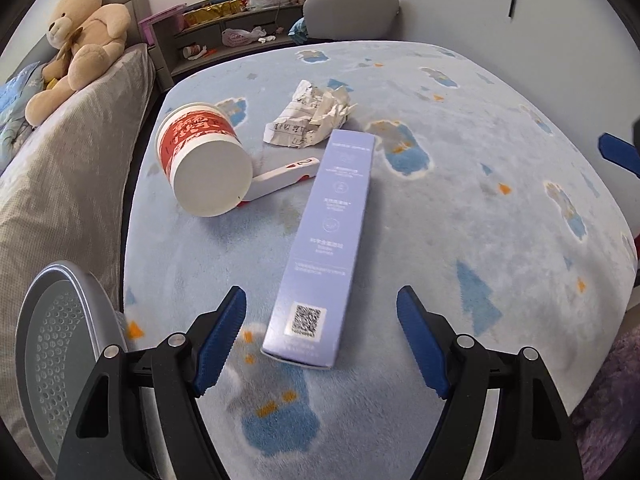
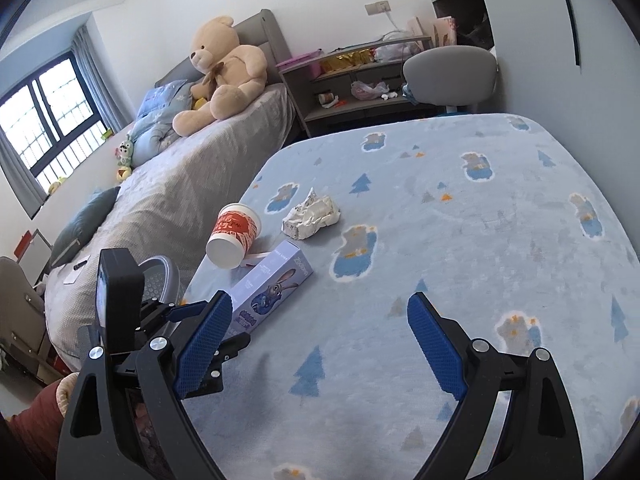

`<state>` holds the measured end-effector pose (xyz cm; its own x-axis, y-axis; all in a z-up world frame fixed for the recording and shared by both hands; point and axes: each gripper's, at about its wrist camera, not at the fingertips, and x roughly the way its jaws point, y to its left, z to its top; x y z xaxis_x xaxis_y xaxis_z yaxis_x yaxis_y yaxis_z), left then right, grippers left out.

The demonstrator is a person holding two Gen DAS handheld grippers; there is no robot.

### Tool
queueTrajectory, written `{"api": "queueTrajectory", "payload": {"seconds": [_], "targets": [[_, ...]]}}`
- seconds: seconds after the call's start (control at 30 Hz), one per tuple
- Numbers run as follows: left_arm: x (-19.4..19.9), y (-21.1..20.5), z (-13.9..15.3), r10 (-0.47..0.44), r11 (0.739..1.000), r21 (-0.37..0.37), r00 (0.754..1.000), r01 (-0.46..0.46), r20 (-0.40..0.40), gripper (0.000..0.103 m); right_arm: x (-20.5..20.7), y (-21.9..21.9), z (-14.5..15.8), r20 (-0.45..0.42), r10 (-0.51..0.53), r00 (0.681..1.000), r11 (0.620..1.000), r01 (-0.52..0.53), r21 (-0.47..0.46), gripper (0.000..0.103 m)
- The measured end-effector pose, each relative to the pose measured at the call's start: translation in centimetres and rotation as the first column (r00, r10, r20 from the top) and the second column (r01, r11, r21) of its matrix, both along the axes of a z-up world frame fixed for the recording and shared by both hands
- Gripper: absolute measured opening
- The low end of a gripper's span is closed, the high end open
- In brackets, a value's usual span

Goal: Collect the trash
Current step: 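Lower the left gripper onto the lavender box and close it, then lift the lavender box with the left gripper and carry it over the basket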

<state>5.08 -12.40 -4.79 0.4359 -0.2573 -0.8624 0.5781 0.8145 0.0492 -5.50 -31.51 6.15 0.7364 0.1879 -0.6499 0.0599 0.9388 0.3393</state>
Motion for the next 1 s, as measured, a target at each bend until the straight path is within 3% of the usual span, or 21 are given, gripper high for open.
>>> {"api": "queueTrajectory", "payload": {"seconds": [0.17,0.43,0.53,0.7,1.0], "targets": [[1.7,-1.4,-0.6,0.034,0.999,0.039,0.999,-0.034,-0.007,0.074,-0.4,-0.6,0.4,0.016,-0.010,1.000,1.000,0.010,0.015,0.088],[2.1,-4.4,-1.9,-0.002,0.996,0.093,1.000,0.003,-0.008,0.073,-0.8,-0.7,0.7,0.025,-0.009,1.000,1.000,0.008,0.022,0.088],[2.2,-4.6,-2.2,0.006,0.996,0.084,1.000,-0.005,-0.018,0.066,-0.8,-0.8,0.8,0.026,-0.010,1.000,1.000,0.010,0.024,0.088],[1.9,-4.5,-2.0,-0.003,0.999,0.037,0.998,0.005,-0.056,0.031,-0.8,-0.9,0.7,0.020,-0.011,1.000,1.000,0.011,0.022,0.088],[-1.1,-2.5,-0.6,0.026,0.999,-0.021,0.999,-0.027,-0.030,0.031,-0.4,-0.8,0.2,0.002,-0.025,1.000,1.000,0.025,0.009,0.088]]}}
